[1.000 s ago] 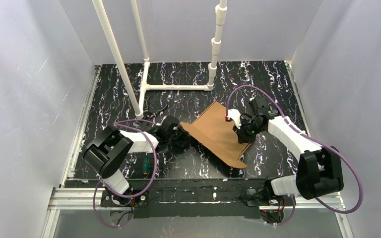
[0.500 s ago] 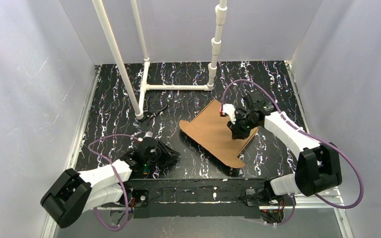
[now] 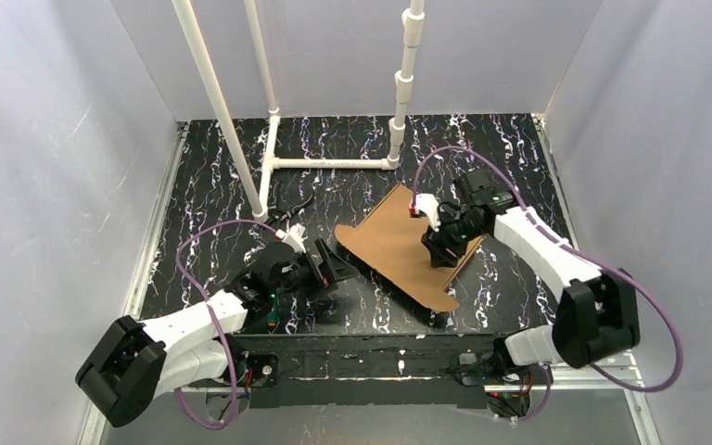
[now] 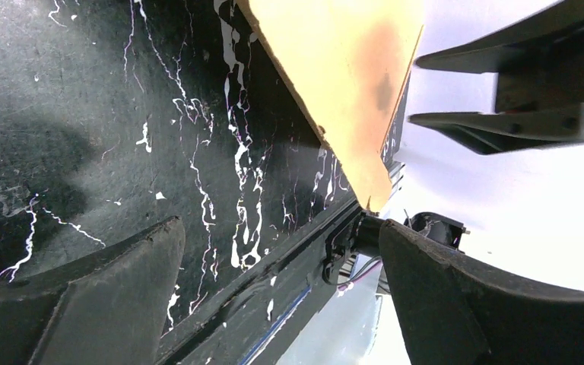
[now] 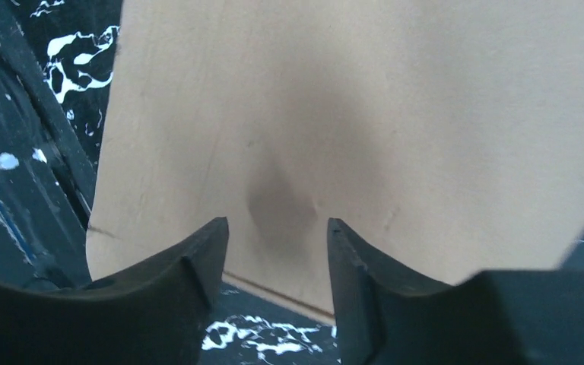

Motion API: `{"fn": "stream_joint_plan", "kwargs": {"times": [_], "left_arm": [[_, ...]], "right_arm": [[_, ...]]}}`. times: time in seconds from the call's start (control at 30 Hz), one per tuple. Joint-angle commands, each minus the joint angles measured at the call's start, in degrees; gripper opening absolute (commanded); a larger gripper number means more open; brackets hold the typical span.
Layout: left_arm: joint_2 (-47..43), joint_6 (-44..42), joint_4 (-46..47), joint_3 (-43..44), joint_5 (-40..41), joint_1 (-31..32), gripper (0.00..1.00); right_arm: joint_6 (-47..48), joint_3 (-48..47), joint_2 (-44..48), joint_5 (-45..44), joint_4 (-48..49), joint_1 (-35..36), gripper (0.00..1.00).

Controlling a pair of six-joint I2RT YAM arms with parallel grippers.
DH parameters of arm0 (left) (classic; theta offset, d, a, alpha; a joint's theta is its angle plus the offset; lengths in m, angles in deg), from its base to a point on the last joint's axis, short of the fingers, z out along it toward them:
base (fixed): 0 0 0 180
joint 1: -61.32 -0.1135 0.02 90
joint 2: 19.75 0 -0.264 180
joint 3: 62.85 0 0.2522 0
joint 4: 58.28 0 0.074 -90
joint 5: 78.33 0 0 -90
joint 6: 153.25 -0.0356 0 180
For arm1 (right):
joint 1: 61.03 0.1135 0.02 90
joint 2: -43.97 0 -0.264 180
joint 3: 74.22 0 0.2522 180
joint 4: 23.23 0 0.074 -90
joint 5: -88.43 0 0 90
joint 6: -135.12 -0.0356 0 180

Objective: Fold the paper box

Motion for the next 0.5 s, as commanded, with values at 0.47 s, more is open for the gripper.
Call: {"fn": "stream_joint_plan", "kwargs": {"times": [0.47], "left_arm": [[20.89, -0.63, 4.85, 10.34, -3.96, -0.37, 0.74]], "right_arm": [[56.86, 3.37, 12.71, -5.67, -24.56, -2.16, 0.8]]}}
